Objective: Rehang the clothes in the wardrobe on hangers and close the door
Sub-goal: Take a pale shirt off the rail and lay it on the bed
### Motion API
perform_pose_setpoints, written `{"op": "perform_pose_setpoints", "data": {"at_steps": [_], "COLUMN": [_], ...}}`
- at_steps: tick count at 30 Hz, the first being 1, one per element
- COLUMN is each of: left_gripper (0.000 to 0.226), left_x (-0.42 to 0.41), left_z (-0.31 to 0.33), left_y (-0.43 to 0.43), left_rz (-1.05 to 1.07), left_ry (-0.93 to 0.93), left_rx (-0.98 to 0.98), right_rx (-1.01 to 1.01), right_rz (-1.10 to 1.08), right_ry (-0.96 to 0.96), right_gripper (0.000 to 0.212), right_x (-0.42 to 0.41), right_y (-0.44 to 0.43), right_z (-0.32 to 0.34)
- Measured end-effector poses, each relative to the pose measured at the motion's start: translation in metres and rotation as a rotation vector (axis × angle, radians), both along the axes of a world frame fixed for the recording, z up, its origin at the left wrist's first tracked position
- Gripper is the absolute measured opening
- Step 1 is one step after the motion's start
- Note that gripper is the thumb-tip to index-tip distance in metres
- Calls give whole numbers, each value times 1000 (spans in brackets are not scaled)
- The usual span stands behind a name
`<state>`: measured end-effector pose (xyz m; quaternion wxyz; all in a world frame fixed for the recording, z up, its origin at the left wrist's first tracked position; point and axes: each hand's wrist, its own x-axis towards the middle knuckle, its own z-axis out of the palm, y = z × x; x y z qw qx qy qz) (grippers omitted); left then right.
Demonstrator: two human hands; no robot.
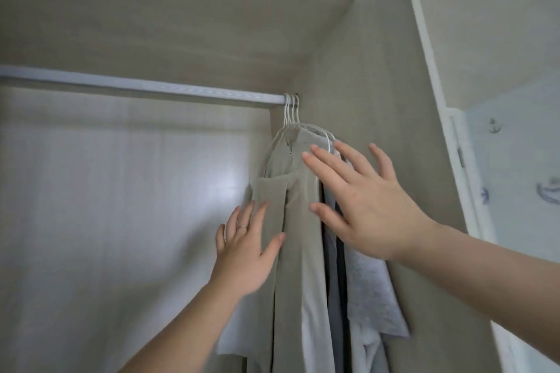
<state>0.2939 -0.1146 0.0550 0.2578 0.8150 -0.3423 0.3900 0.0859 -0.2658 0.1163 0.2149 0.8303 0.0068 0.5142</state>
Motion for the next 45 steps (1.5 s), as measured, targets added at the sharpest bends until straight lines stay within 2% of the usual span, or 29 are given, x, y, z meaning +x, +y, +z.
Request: {"op": "perform_pose_setpoints", "data": {"at_steps": [8, 15, 20, 28, 32, 36, 39, 45], "left_gripper": [71, 76, 79, 85, 84, 85, 86, 84], "left_x": [77, 117, 124, 124, 123, 120, 117, 112], "left_z": [53, 87, 89, 81, 79, 80, 81, 90], "left_y": [-44, -65, -87, -89, -90, -93, -95, -95], "left_rz": [-172, -286, -447, -561, -574, -548, -538, -494], "left_ry": [123, 248, 429, 479, 476, 474, 469, 382], "left_rx": [-126, -121, -220, -203, -205, -229, -236, -311], "right_rx": [55, 20, 27, 107, 144, 319, 391, 409], "right_rz": [-114, -399, -552, -615, -584, -416, -307, -204], "right_ry": [-37, -17, 36, -27, -83, -156, -189, -251], "right_gripper": [66, 48, 22, 26, 16, 6, 10, 13], "right_x": [50, 100, 129, 153, 156, 158, 159, 152], "right_y": [4, 11, 8, 12, 9, 2, -2, -3], "right_z": [80, 139, 152, 158, 160, 167, 170, 178]}}
